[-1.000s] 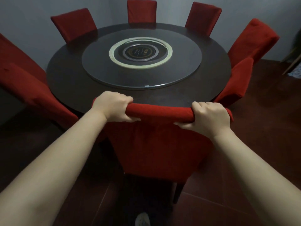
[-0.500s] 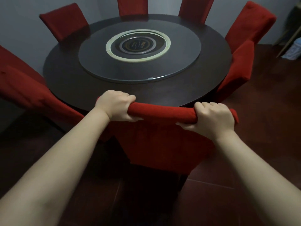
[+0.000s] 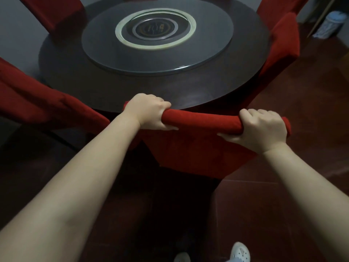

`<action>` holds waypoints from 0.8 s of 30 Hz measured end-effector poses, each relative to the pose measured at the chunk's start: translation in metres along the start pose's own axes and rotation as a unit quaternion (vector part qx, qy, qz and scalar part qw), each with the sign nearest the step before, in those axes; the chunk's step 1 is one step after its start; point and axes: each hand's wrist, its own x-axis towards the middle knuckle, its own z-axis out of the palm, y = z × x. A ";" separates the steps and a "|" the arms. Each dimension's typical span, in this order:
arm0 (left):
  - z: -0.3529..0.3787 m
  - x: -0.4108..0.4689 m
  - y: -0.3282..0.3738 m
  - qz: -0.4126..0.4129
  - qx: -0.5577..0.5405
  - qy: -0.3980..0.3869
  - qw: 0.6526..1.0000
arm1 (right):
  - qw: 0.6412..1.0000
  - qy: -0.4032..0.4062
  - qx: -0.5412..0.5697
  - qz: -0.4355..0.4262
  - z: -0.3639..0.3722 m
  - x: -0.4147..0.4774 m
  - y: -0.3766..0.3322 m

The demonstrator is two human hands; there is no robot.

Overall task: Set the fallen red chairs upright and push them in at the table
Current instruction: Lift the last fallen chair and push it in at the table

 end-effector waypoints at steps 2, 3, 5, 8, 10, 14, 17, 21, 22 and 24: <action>0.002 -0.004 0.000 -0.002 -0.010 -0.009 1.000 | 1.000 -0.012 0.000 0.006 -0.003 -0.003 -0.004; 0.003 -0.007 0.000 -0.002 -0.014 -0.013 1.000 | 1.000 -0.017 0.001 0.007 -0.004 -0.005 -0.007; 0.007 -0.012 0.002 -0.002 -0.015 -0.020 1.000 | 1.000 -0.026 0.004 0.007 -0.006 -0.011 -0.012; 0.010 -0.023 0.007 -0.008 -0.022 -0.039 0.999 | 0.998 -0.053 0.011 0.008 -0.011 -0.020 -0.020; 0.011 -0.028 0.011 -0.013 -0.022 -0.065 0.998 | 0.997 -0.069 0.020 0.009 -0.015 -0.026 -0.024; 0.010 -0.040 0.021 -0.023 -0.004 -0.120 0.992 | 0.994 -0.099 0.037 0.004 -0.021 -0.038 -0.033; 0.008 -0.051 0.030 -0.040 0.031 -0.161 0.986 | 0.992 -0.116 0.043 0.003 -0.025 -0.049 -0.040; 0.004 -0.066 0.048 -0.066 0.083 -0.163 0.981 | 0.992 -0.113 0.052 -0.006 -0.030 -0.061 -0.044; 0.004 -0.070 0.050 -0.070 0.093 -0.156 0.981 | 0.992 -0.113 0.052 -0.010 -0.031 -0.063 -0.045; 0.003 -0.074 0.056 -0.073 0.106 -0.156 0.979 | 0.992 -0.110 0.054 -0.018 -0.032 -0.069 -0.047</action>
